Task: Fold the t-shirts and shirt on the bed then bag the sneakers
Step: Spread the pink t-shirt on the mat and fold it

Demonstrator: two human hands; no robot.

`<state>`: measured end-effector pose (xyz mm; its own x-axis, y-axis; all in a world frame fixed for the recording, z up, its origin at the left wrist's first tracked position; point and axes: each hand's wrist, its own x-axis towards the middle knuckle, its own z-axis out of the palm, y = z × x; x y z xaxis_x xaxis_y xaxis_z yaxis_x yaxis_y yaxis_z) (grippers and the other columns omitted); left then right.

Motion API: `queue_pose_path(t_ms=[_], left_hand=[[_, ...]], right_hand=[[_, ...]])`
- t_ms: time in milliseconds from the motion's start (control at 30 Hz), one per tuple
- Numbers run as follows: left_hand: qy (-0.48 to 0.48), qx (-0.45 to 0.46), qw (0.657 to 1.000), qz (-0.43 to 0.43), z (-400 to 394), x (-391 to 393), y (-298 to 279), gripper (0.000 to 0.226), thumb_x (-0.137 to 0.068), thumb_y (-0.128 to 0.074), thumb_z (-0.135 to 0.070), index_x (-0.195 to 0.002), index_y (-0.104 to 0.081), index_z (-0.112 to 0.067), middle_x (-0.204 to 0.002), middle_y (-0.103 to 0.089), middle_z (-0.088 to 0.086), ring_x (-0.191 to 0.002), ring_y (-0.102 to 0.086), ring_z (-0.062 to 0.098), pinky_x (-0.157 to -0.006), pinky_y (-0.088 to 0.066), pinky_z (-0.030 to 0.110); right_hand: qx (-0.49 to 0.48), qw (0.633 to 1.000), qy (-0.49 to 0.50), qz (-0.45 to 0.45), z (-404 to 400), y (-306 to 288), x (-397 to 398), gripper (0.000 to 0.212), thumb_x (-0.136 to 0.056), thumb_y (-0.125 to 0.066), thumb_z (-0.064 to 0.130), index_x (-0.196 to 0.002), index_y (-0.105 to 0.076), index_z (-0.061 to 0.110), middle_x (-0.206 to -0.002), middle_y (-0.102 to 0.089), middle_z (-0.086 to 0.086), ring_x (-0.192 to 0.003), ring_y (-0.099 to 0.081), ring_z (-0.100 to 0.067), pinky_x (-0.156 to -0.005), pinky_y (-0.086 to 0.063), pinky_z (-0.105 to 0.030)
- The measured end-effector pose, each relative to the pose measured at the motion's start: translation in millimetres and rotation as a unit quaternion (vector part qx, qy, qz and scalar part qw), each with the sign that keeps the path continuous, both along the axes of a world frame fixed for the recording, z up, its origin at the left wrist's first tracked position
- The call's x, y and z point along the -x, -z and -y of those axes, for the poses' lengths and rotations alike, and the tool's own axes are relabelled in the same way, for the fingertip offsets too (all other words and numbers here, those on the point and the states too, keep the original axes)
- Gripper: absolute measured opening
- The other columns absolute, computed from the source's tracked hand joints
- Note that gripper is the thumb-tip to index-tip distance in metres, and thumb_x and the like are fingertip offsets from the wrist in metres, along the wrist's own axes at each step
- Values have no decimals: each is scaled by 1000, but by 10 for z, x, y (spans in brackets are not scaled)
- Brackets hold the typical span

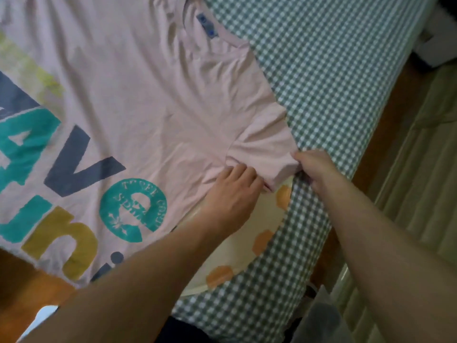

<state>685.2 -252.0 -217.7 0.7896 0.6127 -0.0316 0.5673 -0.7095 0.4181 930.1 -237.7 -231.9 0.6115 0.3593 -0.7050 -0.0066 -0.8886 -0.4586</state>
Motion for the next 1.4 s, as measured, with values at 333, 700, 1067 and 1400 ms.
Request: queue_pose_path(t_ms=[333,700,1067,1400], left_hand=[[47,10,999,22,223,67,-62,14,-87,-54,-17,-100,-59,-14,-93,-52,10,-84,-49,31,-74,-42,46],[-152,100,982,54,0,27,-117,15,-81,-63,-19,-82,-49,-15,-90,-52,9,-84,-50,33,-71,-41,44],[-504,367,779,71,-755,644,-299,15,-93,-60,-27,-101,-48,-25,-89,-66,-1,-88,-65,26,-77,-52,39],[-317,155,935,-36,-187,415,-9,19,-100,-50,-39,-93,-36,-28,-89,-59,1,-80,-62,29,-58,-46,41]], right_hand=[[-105,990,82,-54,191,53,-93,12,-93,-68,24,-85,-67,15,-92,-69,-1,-91,-62,-18,-81,-49,-35],[-173,959,188,-121,-122,-598,268,22,-97,-66,22,-110,-68,5,-106,-76,-5,-104,-71,-20,-90,-58,-37],[-161,969,-127,140,-1490,-494,796,10,-96,-56,27,-94,-61,19,-100,-64,-1,-80,-60,-17,-61,-43,-23],[-114,982,-103,109,-1195,6,507,26,-90,-62,14,-114,-56,22,-115,-62,0,-99,-63,-20,-80,-53,-30]])
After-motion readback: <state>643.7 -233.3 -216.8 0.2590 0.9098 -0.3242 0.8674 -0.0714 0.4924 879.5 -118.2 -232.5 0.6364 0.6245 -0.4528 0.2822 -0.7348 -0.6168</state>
